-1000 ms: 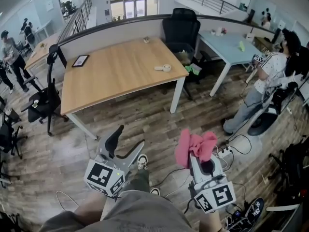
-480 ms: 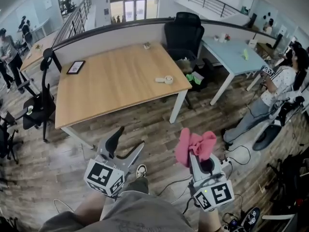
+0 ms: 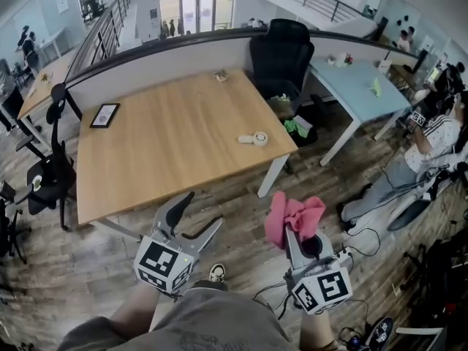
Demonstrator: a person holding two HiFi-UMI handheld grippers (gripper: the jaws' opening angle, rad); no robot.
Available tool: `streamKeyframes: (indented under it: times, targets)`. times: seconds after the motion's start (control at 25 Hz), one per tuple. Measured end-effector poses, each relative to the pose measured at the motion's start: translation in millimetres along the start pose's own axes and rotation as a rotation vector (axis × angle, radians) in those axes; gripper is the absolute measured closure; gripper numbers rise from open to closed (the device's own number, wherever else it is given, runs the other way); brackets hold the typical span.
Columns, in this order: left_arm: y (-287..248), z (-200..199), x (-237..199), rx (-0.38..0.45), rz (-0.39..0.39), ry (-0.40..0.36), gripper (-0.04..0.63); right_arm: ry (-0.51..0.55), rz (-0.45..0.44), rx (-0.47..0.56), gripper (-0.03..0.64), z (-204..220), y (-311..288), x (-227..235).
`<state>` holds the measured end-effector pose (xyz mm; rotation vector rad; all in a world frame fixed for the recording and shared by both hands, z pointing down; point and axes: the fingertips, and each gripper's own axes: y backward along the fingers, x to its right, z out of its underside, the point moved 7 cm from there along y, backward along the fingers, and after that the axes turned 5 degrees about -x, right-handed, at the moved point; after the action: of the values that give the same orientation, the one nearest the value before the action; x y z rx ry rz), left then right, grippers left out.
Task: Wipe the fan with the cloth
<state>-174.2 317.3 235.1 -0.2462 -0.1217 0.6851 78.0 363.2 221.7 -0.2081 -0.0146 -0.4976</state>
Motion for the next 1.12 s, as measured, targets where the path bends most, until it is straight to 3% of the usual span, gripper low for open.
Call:
streamKeyframes:
  times: [0.2, 0.56, 1.12]
  targets:
    - [-35.9, 9.5, -44.4, -0.05, 0.03, 0.006, 0.279, 0.005, 0.021, -0.046, 0.555, 0.4, -54.3, 11.3]
    - [-99.9, 14.1, -85.3, -0.104, 0.064, -0.012, 0.279, -0.008, 0.027, -0.115, 0.555, 10.3, -118.0, 46.6]
    - [-257.3, 6.1, -132.3, -0.211, 0.027, -0.064, 0.279, -0.027, -0.048, -0.204, 0.555, 21.7, -239.8, 180.3]
